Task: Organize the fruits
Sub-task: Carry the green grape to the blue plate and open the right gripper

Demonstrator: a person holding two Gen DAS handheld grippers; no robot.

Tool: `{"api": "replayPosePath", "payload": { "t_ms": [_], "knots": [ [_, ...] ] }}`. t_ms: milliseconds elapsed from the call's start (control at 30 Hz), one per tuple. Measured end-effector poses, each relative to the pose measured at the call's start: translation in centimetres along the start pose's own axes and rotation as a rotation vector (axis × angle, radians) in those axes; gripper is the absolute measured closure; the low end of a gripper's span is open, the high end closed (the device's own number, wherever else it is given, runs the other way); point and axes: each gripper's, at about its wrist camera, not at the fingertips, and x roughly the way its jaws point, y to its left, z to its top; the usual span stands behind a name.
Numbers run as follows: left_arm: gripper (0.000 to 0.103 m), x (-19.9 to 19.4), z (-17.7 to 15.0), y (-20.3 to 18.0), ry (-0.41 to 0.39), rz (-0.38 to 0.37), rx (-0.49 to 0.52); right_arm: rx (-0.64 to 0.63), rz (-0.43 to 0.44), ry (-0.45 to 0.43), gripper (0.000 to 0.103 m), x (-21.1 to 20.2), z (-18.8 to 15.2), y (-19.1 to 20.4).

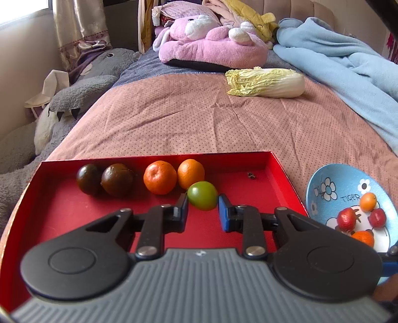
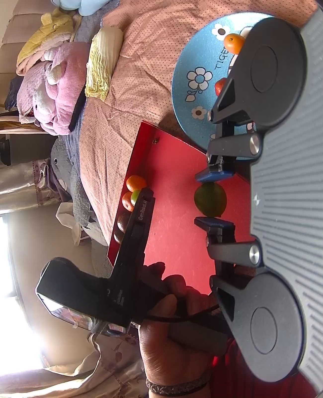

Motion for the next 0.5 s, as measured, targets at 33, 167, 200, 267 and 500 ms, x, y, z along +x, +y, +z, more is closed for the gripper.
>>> {"api": "replayPosePath", "payload": {
  "t_ms": [33,167,200,267,500],
  "knots": [
    [0.074,-0.2,-0.1,0.0,0.0,0.0,-0.002,-0.001,0.0,-0.001,0.068,-0.1,0.0,0.0],
    [0.074,-0.7,-0.4,0.0,0.002,0.002,-0.008,-0.003,-0.002,-0.007,0.068,-0.3,0.1,0.3],
    [0.074,-0.8,-0.4,0.0,0.001,0.001,-0.009,-0.004,-0.003,-0.008,0.068,-0.4,0.1,0.4],
    [0.074,-1.0,-0.5,0.0,-0.001,0.004,-0.012,-0.007,-0.003,-0.011,0.068,-0.6,0.1,0.6],
    [0.074,-1.3,-0.6,0.3,-0.006,0.012,-0.026,-0.01,-0.019,-0.025,0.068,-1.2,0.4,0.5]
  ]
}}
